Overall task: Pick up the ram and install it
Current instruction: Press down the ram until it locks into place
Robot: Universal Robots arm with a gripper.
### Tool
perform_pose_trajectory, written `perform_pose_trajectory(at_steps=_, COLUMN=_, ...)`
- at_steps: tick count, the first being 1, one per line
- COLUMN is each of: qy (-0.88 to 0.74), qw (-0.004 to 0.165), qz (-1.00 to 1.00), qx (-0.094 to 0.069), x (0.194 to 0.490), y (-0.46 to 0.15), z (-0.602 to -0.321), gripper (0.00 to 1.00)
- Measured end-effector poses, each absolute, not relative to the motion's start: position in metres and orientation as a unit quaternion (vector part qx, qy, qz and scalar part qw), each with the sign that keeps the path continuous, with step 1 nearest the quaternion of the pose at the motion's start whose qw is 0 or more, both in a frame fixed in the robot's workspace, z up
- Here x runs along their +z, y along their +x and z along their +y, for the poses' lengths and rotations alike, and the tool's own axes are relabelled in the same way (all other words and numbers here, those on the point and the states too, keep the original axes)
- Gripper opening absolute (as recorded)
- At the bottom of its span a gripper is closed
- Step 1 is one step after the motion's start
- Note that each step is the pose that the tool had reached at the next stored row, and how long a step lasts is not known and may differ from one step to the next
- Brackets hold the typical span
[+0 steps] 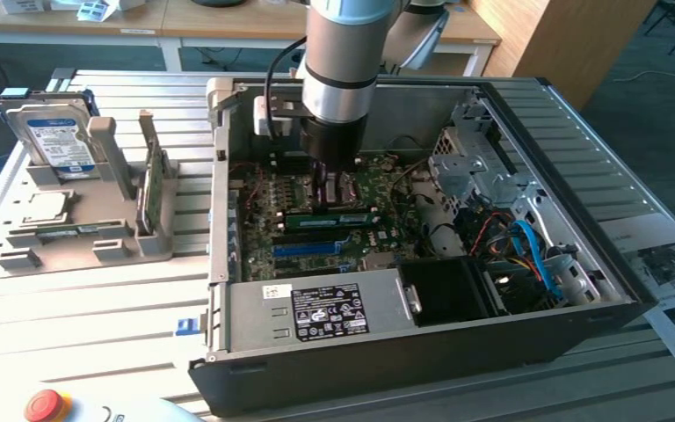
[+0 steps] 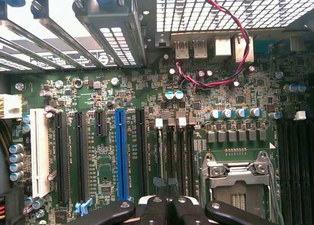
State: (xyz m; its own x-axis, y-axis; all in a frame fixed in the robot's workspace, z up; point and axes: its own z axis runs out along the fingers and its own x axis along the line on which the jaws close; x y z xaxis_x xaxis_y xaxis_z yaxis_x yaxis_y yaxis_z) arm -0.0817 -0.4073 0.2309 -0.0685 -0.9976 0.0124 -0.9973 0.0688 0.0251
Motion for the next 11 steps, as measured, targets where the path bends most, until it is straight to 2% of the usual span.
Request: perform_pose_trajectory(at_steps=11, qy=0.682, qw=0.013, qz=-0.731, qx=-0.005, x=0.2295, y=-0.0817, z=-0.4073, gripper=0.10)
